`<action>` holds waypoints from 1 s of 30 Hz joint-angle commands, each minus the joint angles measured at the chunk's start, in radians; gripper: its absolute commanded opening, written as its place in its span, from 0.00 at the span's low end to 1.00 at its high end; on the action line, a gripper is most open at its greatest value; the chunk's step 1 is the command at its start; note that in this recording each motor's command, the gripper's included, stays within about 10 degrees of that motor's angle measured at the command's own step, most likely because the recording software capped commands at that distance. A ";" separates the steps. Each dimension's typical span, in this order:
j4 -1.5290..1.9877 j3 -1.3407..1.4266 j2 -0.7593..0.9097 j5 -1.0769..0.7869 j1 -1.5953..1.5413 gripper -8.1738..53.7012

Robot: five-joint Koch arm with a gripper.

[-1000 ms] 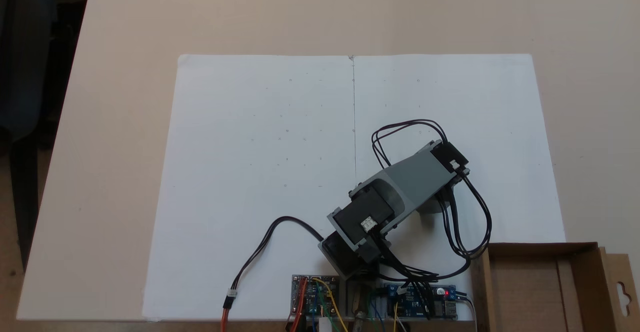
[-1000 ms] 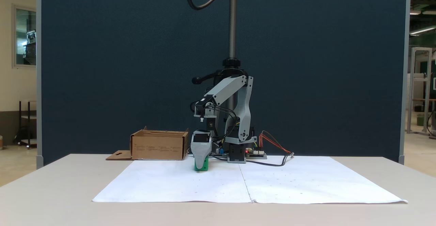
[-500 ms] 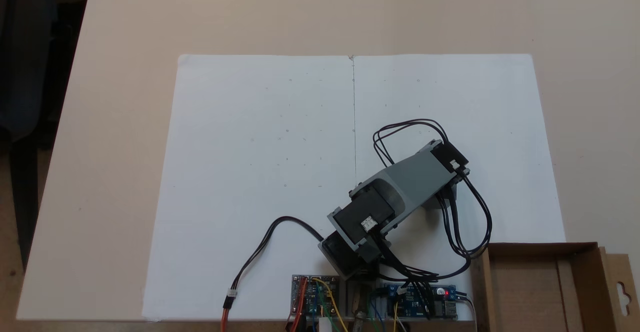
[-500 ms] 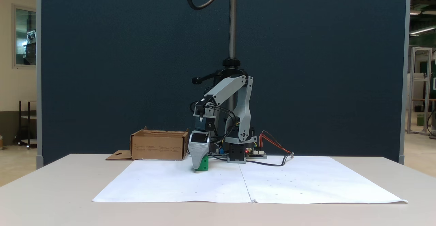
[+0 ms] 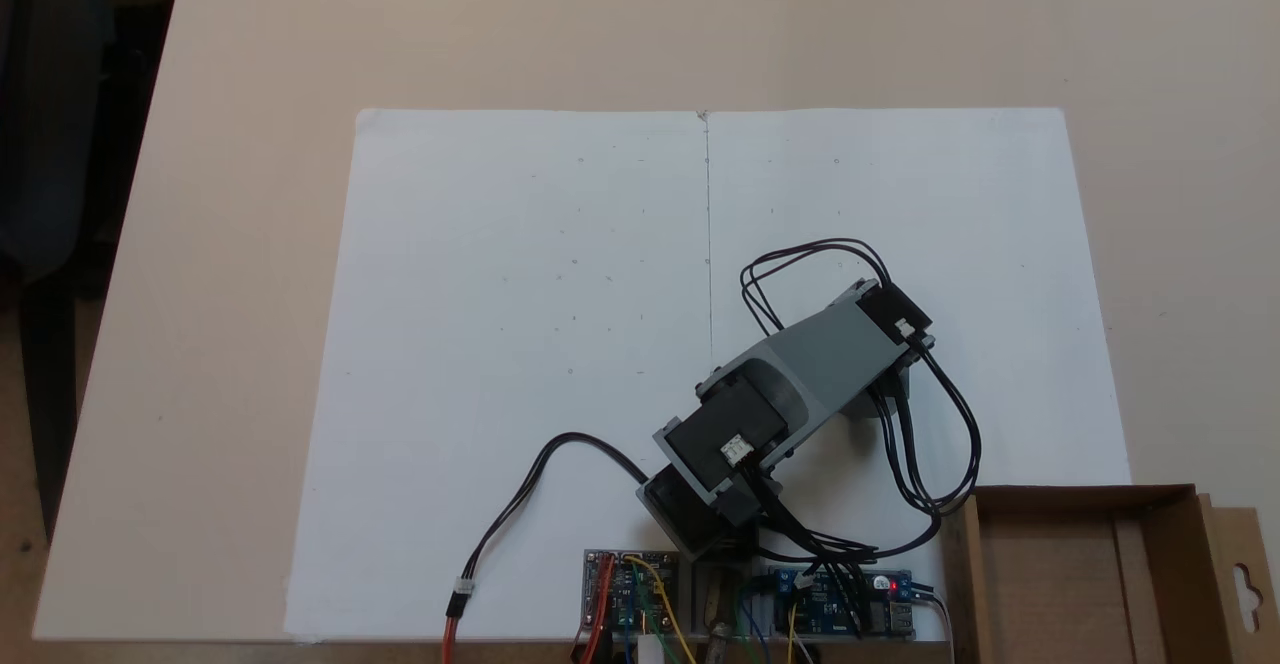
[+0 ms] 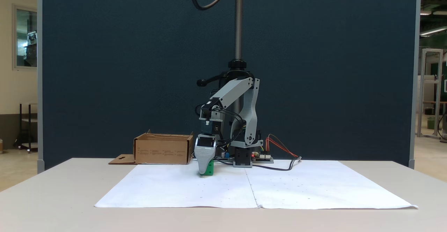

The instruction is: Grasp a green dice and put it in the bin.

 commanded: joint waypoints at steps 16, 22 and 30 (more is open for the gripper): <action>0.006 0.011 0.006 -0.060 0.011 0.54; 0.003 0.011 0.006 -0.061 0.008 0.33; 0.011 -0.018 0.020 0.051 -0.003 0.33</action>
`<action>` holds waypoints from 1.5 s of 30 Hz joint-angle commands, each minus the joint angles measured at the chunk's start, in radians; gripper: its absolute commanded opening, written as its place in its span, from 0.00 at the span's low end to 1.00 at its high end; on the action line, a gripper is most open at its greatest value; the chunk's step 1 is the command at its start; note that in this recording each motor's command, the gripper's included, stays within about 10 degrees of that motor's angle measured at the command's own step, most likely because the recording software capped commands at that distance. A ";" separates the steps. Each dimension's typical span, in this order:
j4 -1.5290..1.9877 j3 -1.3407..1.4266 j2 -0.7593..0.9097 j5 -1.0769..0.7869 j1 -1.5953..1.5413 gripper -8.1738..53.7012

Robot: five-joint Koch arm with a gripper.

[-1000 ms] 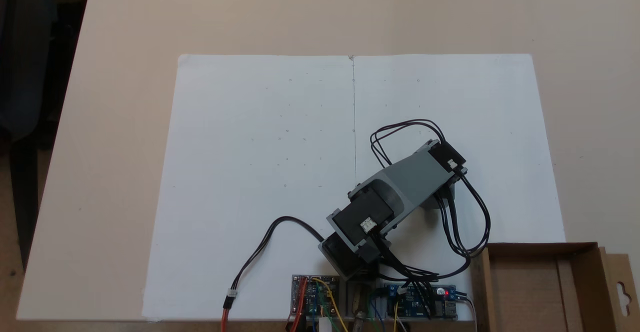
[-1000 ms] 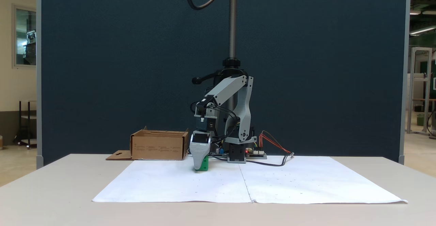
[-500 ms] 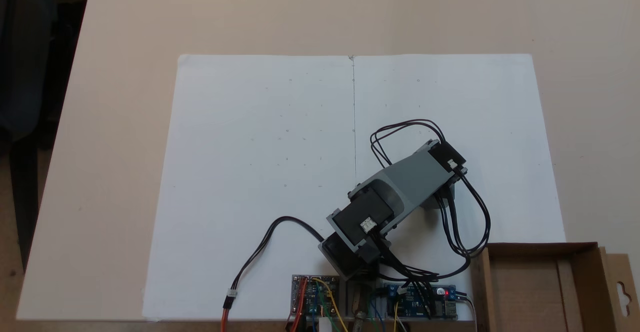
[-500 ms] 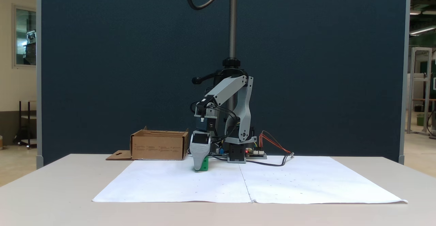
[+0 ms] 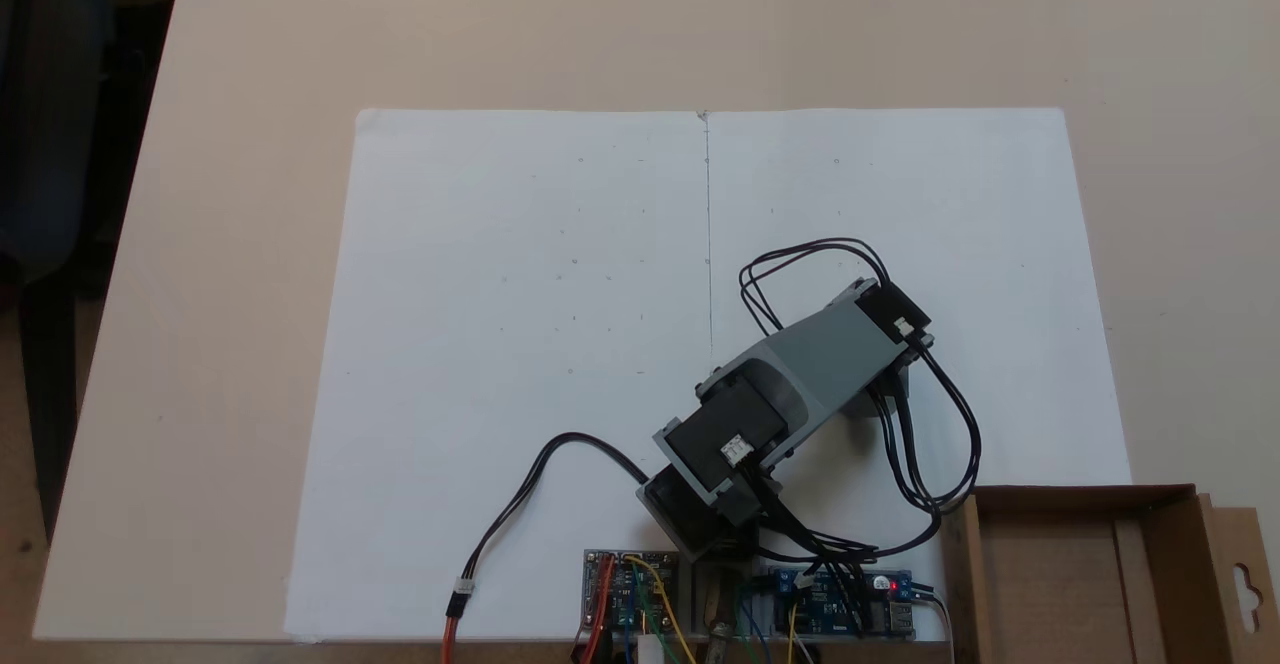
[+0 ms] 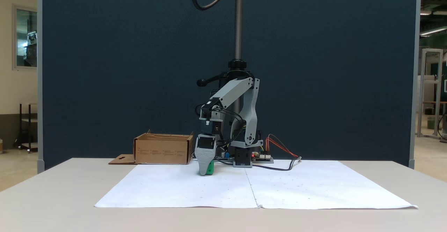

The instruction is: Grasp a green dice and put it in the bin.

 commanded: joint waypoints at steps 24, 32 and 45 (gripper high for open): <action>0.176 -0.815 0.028 0.804 0.347 0.33; 0.252 -1.037 -0.127 0.842 0.689 0.33; 0.428 -1.040 -0.206 0.838 0.884 0.33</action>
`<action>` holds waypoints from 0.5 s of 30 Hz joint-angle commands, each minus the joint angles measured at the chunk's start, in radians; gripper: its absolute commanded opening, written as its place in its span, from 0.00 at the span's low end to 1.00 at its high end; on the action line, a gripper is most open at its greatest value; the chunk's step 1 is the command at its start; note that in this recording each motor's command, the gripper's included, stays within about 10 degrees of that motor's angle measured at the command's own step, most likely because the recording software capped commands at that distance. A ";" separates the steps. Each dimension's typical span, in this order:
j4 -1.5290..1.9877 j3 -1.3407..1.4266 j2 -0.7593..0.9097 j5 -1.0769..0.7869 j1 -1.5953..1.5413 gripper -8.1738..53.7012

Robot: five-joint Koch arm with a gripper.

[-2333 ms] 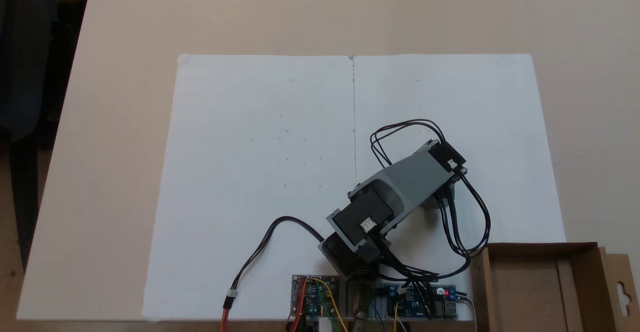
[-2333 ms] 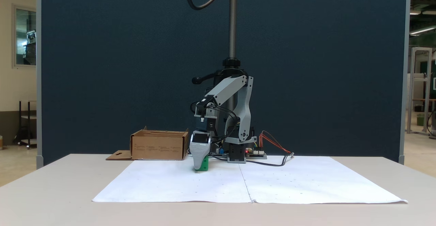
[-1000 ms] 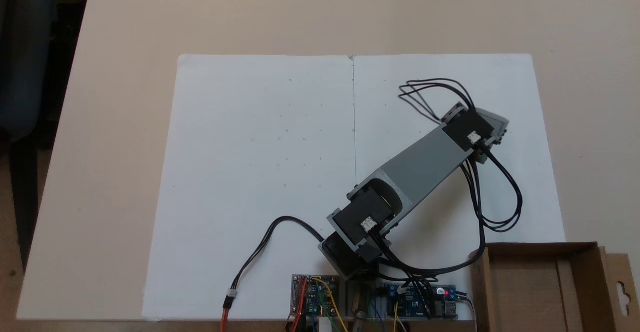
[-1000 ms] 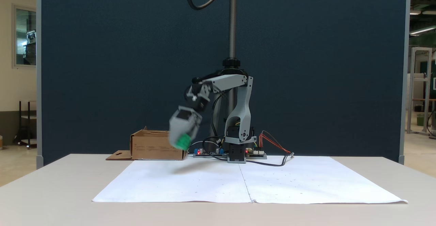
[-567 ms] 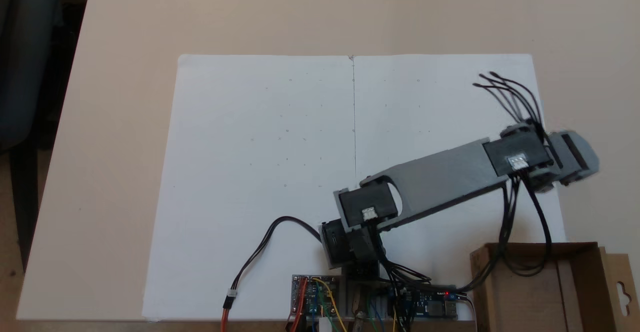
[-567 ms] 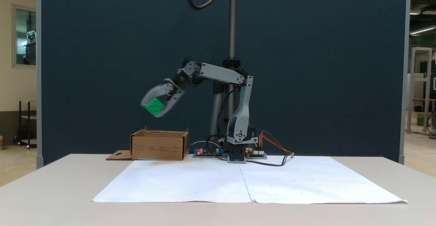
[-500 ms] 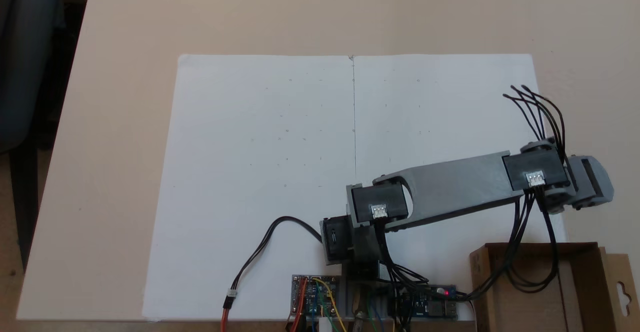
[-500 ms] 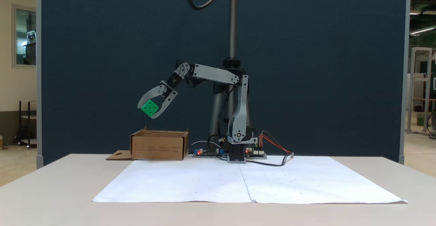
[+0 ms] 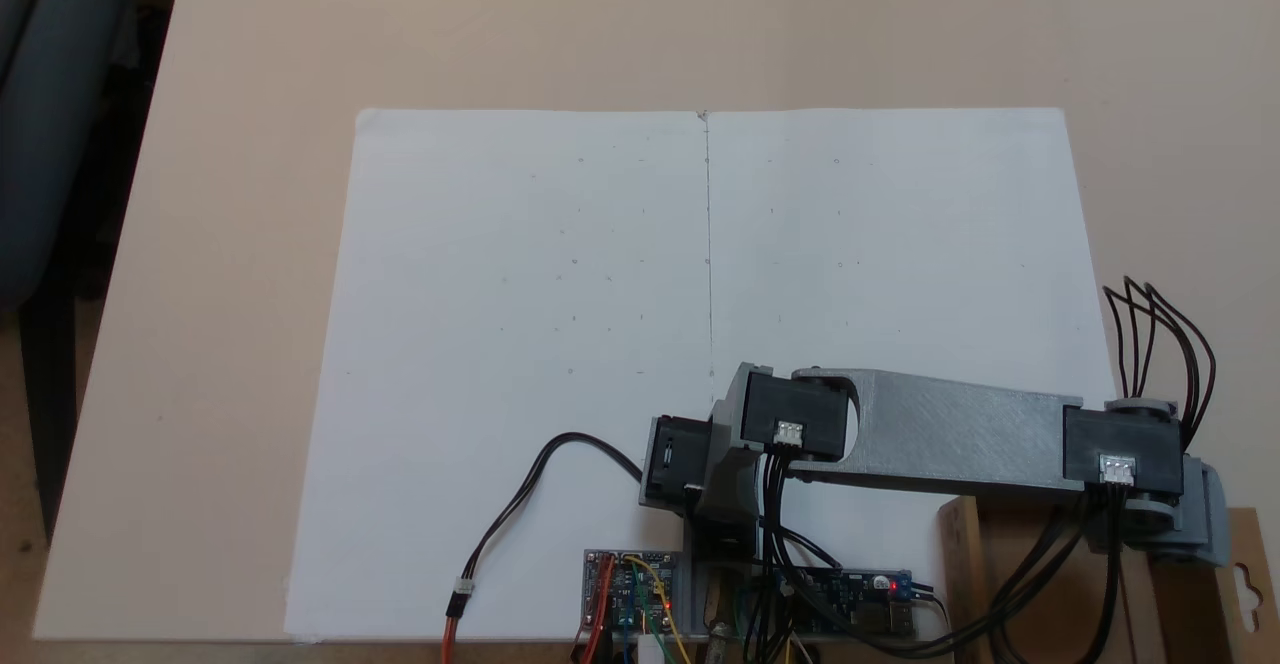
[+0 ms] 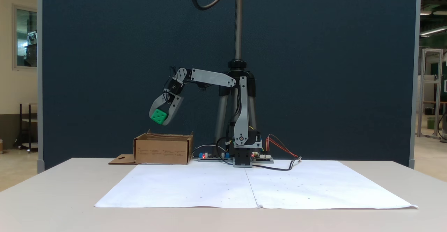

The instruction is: Grasp a green dice and put it in the bin.

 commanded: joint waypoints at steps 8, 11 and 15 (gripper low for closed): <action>0.081 0.009 0.005 0.063 0.048 0.33; 0.078 0.011 0.002 0.052 0.052 0.33; 0.078 0.020 0.002 -0.006 0.052 0.47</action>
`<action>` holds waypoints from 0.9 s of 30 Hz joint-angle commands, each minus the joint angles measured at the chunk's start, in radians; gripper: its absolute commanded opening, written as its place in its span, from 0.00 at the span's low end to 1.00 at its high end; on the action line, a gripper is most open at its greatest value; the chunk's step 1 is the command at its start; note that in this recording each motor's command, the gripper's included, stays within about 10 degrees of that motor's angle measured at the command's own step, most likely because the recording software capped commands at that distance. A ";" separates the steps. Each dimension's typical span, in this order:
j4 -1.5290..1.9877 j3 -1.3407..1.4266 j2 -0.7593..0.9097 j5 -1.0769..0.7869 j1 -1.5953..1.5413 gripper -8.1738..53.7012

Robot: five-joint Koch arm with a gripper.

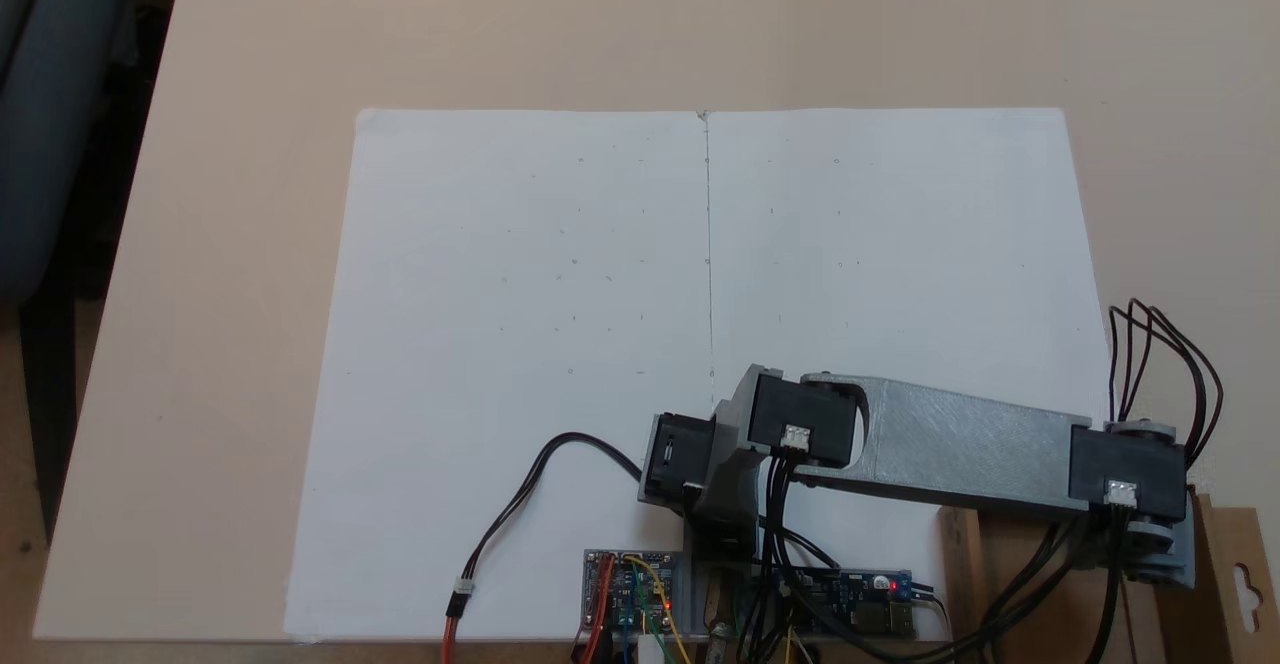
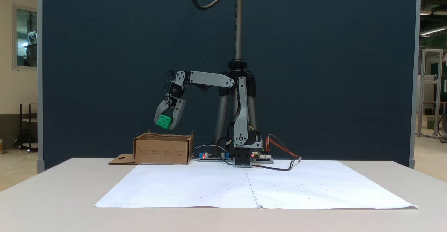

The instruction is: Grasp a green dice and put it in the bin.

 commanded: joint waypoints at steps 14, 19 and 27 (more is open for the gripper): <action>-0.120 0.014 0.029 0.077 -0.069 0.84; -0.218 -0.029 0.074 0.137 -0.273 0.83; -0.256 -0.061 0.155 0.137 -0.658 0.83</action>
